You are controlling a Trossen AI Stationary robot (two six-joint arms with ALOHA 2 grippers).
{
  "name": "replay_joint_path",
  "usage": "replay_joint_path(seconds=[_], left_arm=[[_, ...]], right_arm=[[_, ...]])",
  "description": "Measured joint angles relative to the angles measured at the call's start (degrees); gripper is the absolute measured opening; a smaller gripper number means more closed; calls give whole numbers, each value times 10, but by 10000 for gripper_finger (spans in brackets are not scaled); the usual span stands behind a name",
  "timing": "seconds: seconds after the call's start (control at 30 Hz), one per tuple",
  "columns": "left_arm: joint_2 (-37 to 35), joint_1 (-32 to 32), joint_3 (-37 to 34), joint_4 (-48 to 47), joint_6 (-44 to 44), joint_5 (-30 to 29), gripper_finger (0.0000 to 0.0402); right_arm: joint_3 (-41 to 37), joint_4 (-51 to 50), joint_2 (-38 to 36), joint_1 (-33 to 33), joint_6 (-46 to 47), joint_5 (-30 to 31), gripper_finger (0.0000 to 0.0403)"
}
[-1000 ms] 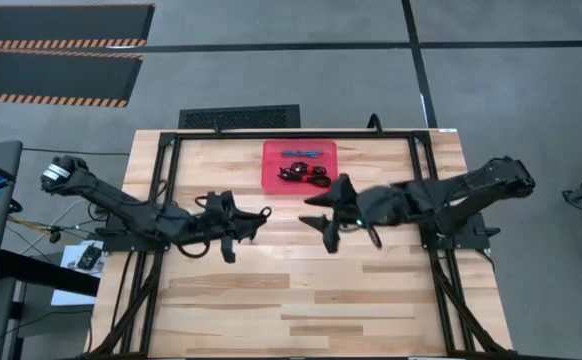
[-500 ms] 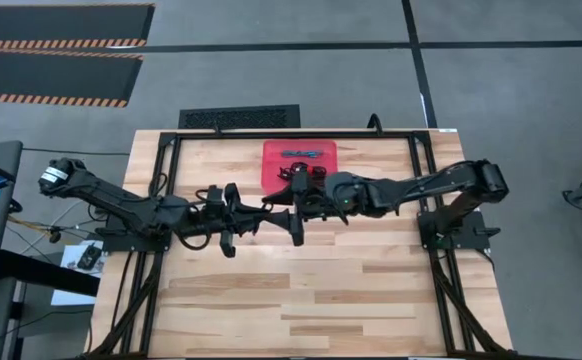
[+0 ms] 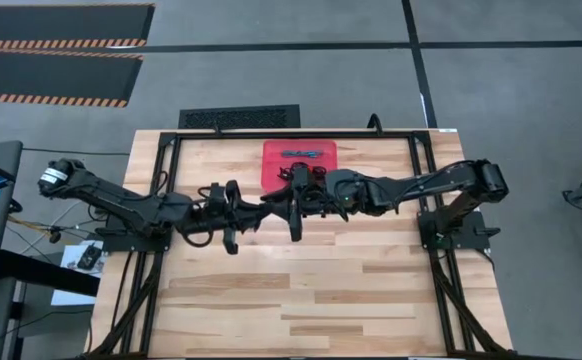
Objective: Pick and place USB-C Cables
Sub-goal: Put the black charger cable into the pink bin
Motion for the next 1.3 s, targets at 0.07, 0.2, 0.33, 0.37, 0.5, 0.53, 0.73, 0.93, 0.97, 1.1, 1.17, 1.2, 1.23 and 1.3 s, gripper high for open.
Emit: replay_joint_path(seconds=[0.07,0.2,0.33,0.37,0.5,0.53,0.73,0.93,0.97,1.1,1.17,1.2,1.23,1.3], left_arm=[[0,4,0,-1,0,-1,11],[0,12,0,-4,0,0,11],[0,13,0,-4,-1,-7,12],[0,13,0,-7,-4,-12,15],[0,13,0,-23,-24,-20,49],[0,13,0,-28,-32,-20,62],[-1,13,2,-52,-82,-23,150],[-11,14,1,-76,-108,-20,202],[-13,13,1,-83,-111,-16,205],[-38,11,0,-138,-131,-2,208],[-54,10,0,-173,-143,-1,207],[-60,9,0,-187,-150,-2,206],[-67,7,0,-199,-157,-4,206],[-83,4,0,-228,-169,-7,206]], right_arm=[[0,-2,0,0,0,0,63],[1,-9,0,0,-5,3,17],[1,-8,0,0,-5,13,18],[1,-8,0,0,-6,17,18],[3,-19,2,-4,-2,19,17],[5,-25,2,-6,-2,19,17],[32,-76,3,-28,-11,13,17],[70,-137,3,-53,-37,12,16],[74,-136,2,-58,-41,15,16],[93,-145,1,-79,-49,18,16],[105,-157,1,-92,-49,6,16],[110,-162,1,-100,-50,2,16],[115,-169,1,-107,-51,1,16],[123,-193,1,-124,-53,-5,16]])
